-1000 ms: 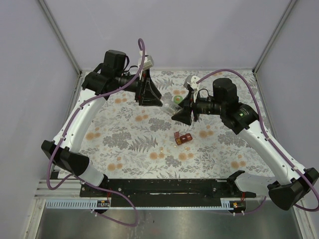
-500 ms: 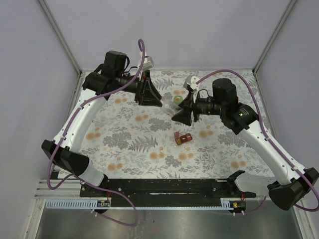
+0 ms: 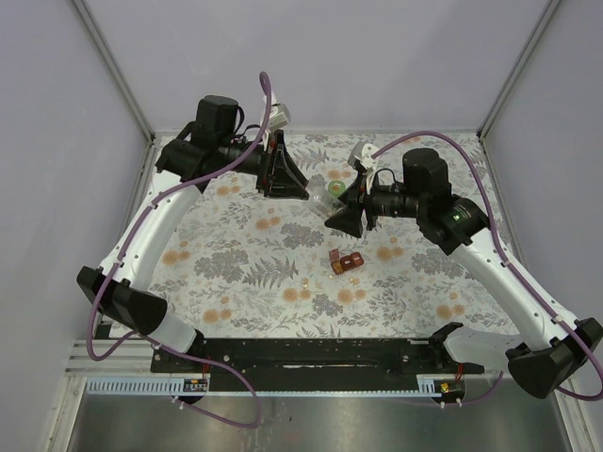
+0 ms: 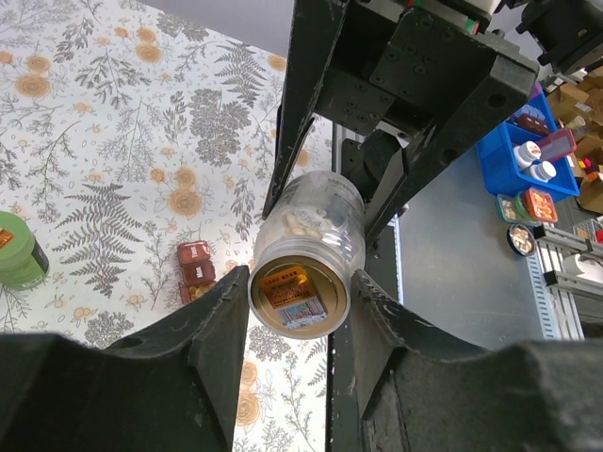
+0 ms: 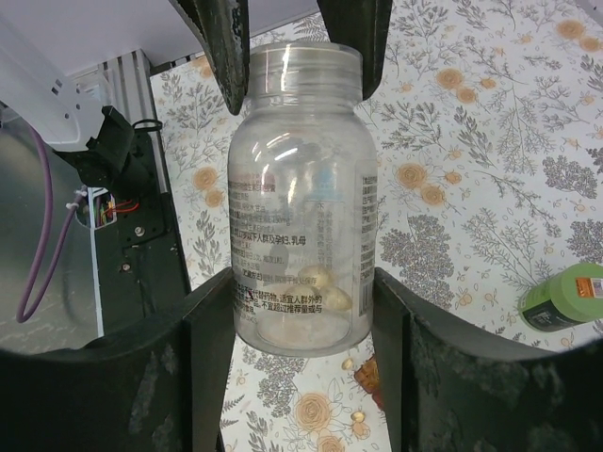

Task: Sort the pills into containers
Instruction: Screw the lid of the pill bottle onto the pill bottle.

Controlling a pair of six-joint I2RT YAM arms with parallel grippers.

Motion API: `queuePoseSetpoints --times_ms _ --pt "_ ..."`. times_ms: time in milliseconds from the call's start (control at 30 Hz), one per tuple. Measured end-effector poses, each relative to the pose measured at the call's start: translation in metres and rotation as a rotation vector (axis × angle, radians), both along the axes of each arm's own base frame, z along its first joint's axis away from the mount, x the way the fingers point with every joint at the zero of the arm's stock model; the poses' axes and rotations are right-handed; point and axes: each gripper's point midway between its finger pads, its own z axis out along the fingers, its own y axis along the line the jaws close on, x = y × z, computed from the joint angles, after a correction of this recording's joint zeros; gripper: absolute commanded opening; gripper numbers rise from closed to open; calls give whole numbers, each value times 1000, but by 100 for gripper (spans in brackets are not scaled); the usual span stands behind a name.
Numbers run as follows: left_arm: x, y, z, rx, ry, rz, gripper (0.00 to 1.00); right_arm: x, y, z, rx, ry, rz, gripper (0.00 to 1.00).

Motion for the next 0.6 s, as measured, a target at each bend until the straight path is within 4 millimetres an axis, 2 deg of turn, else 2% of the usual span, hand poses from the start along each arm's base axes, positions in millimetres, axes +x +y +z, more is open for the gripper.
queuePoseSetpoints --times_ms 133,300,367,600 --pt "-1 -2 4 -9 -2 1 0 1 0 1 4 -5 -1 76" --pt "-5 -4 7 -14 -3 -8 0 2 1 3 7 -17 -2 85" --pt "-5 -4 7 -15 -5 -8 0 2 1 3 7 -17 -2 94" --pt "0 5 3 13 -23 18 0 5 -2 3 -3 -38 -23 100"
